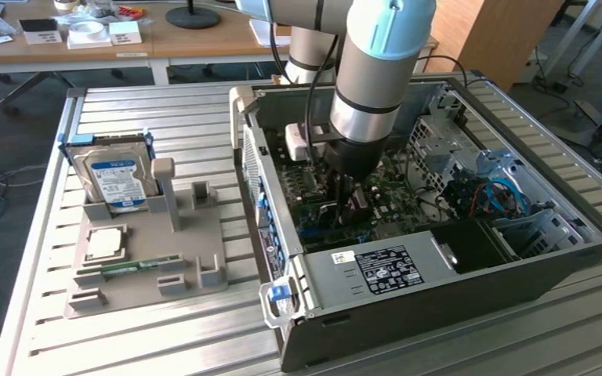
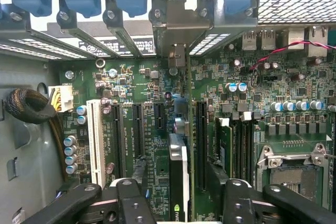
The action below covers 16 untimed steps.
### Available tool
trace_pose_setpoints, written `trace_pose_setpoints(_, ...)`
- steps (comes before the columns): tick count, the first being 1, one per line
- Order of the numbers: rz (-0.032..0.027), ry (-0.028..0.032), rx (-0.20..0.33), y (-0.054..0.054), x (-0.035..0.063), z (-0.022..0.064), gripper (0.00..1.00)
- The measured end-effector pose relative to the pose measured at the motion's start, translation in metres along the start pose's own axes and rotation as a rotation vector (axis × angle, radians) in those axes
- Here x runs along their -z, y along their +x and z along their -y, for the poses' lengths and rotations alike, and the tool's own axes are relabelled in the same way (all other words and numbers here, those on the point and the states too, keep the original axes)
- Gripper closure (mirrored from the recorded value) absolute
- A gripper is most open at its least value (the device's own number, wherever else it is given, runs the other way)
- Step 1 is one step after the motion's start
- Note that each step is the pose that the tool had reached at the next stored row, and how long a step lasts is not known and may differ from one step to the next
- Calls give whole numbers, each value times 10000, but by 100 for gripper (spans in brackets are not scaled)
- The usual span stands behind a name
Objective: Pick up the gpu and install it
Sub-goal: 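Insert the gpu into the slot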
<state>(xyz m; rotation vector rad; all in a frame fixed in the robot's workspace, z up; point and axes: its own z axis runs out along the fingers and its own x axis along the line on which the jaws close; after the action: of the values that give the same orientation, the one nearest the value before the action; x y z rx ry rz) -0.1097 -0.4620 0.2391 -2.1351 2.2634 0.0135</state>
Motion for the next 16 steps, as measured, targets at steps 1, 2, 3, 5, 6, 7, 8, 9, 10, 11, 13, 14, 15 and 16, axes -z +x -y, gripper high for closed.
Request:
trace_pose_setpoints(1, -2, -1, 0, 0, 6, 0, 43)
trace_pose_setpoints(2, -1, -1, 0, 0, 15, 0, 43)
trace_pose_setpoints(3, 1, 0, 0, -1, 28, 0, 43)
trace_pose_setpoints(5, -1, -1, 0, -2, 65, 1, 43)
trace_pose_setpoints(6, 0, 0, 0, -2, 84, 1, 43)
trace_pose_setpoints(7, 1, 1, 0, -3, 105, 1, 43)
trace_pose_setpoints(8, 1, 1, 0, -4, 128, 2, 43)
trace_pose_setpoints(9, 1, 0, -1, -4, 153, 2, 43)
trace_pose_setpoints(10, 1, 1, 0, -5, 178, 2, 43)
trace_pose_setpoints(11, 1, 0, 0, -6, 203, 3, 43)
trace_pose_setpoints(13, 1, 0, 0, -7, 244, 3, 43)
trace_pose_setpoints(14, 0, 0, 0, -7, 262, 3, 43)
trace_pose_setpoints(15, 1, 0, 0, -8, 277, 4, 43)
trace_pose_setpoints(16, 0, 0, 0, -8, 293, 4, 43)
